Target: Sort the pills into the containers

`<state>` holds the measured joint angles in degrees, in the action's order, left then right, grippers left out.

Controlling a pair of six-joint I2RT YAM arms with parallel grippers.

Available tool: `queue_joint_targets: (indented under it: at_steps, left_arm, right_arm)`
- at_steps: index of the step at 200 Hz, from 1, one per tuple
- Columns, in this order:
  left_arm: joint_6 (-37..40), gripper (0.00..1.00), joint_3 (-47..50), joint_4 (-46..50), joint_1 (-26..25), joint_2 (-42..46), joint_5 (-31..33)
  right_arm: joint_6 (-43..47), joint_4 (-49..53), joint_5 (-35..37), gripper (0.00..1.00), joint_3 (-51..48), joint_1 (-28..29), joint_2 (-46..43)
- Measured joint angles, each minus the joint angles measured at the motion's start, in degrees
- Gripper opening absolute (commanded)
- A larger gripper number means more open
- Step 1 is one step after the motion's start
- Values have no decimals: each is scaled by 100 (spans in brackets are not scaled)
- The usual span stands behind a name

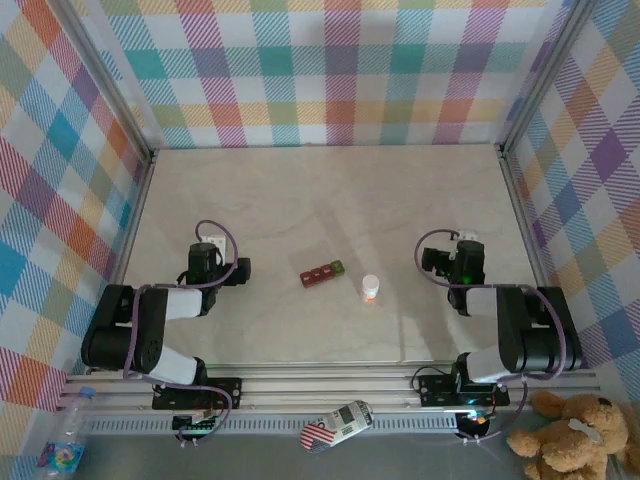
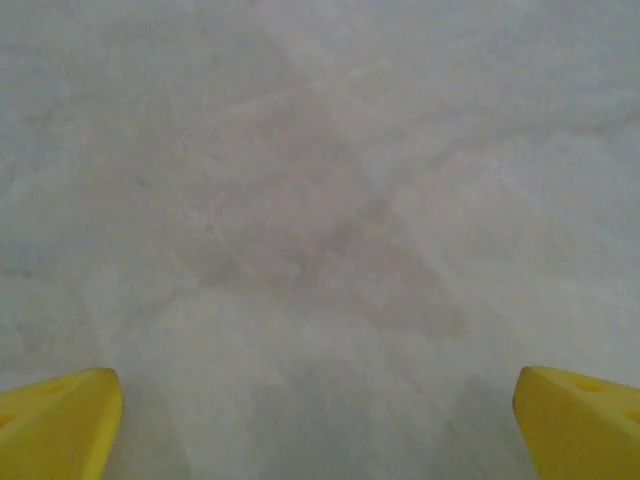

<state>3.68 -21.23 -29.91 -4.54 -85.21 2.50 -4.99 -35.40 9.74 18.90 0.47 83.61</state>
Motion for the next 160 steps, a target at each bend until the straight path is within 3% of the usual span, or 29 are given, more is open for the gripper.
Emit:
queue_joint_targets:
  at_steps: [74,160]
  left_arm:
    - [-68,100,-166,-938,35,-345,-11]
    - [-114,100,-227,-1246,72,-400,-13]
  right_arm:
    - [125,-841,-68,99,144,37,345]
    - [142,-1137,-127,99,214,48,367]
